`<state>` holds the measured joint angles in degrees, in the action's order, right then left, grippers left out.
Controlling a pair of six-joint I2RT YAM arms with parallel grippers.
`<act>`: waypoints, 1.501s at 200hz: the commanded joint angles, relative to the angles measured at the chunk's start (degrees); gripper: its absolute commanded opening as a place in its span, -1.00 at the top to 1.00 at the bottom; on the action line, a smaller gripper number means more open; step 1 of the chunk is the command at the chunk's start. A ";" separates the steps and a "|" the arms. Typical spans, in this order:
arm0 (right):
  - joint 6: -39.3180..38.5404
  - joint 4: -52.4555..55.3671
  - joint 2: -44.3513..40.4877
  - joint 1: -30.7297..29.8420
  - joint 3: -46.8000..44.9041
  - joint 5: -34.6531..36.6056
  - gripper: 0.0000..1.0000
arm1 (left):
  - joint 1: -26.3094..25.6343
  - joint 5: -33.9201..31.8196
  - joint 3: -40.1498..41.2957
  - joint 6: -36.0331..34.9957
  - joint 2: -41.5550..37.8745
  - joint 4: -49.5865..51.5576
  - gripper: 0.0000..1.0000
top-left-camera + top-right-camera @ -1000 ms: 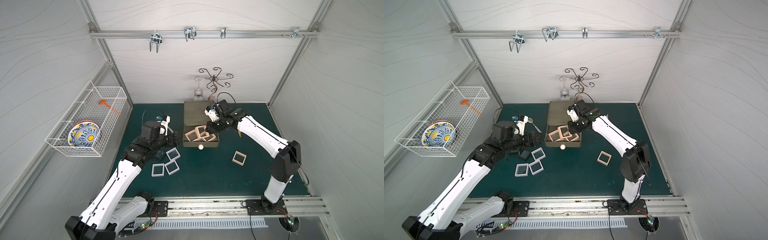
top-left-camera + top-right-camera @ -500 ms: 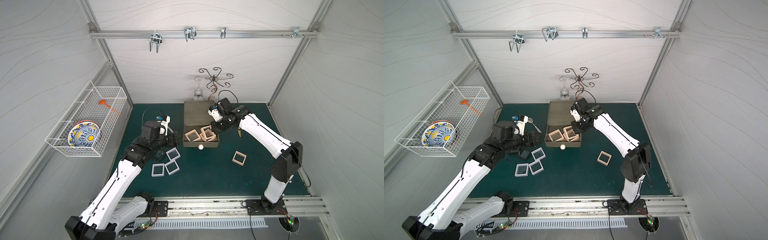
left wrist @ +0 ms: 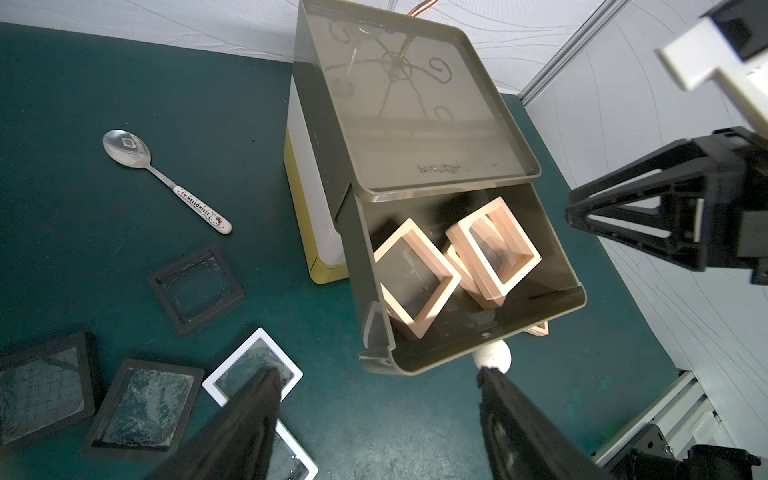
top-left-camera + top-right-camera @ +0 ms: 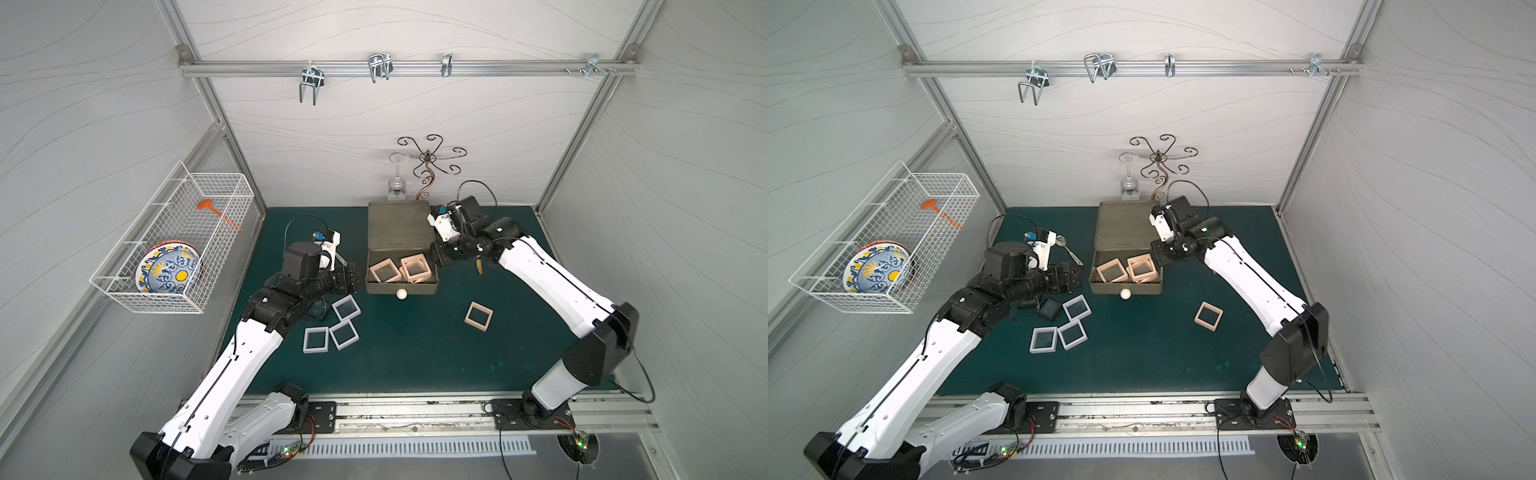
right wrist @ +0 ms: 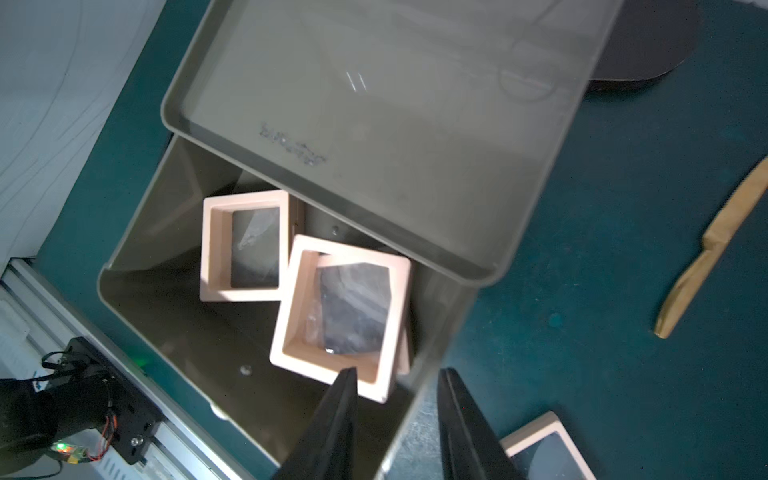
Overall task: Place the brooch boxes into the drawer by color
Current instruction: Place the brooch box in the drawer, then pick up the brooch box from the center of the board.
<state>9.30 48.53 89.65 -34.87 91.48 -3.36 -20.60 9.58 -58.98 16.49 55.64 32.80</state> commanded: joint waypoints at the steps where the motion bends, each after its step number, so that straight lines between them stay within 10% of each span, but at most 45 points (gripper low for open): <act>1: 2.18 -4.78 -5.48 6.15 -6.15 -2.61 0.23 | 0.33 -0.37 -0.96 -0.28 -0.44 -1.16 -0.57; 73: 1.18 -2.78 -6.50 24.09 -24.25 -3.50 0.15 | 0.30 1.08 -0.87 -0.05 0.12 -1.49 -0.57; 300: 0.08 2.47 14.34 17.52 -23.63 7.04 0.22 | 0.30 3.25 -1.22 0.22 1.41 -1.42 -0.58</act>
<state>10.33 49.21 102.67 -16.64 66.50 2.96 -20.62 12.73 -58.98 16.69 57.47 32.73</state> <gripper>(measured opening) 0.432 0.790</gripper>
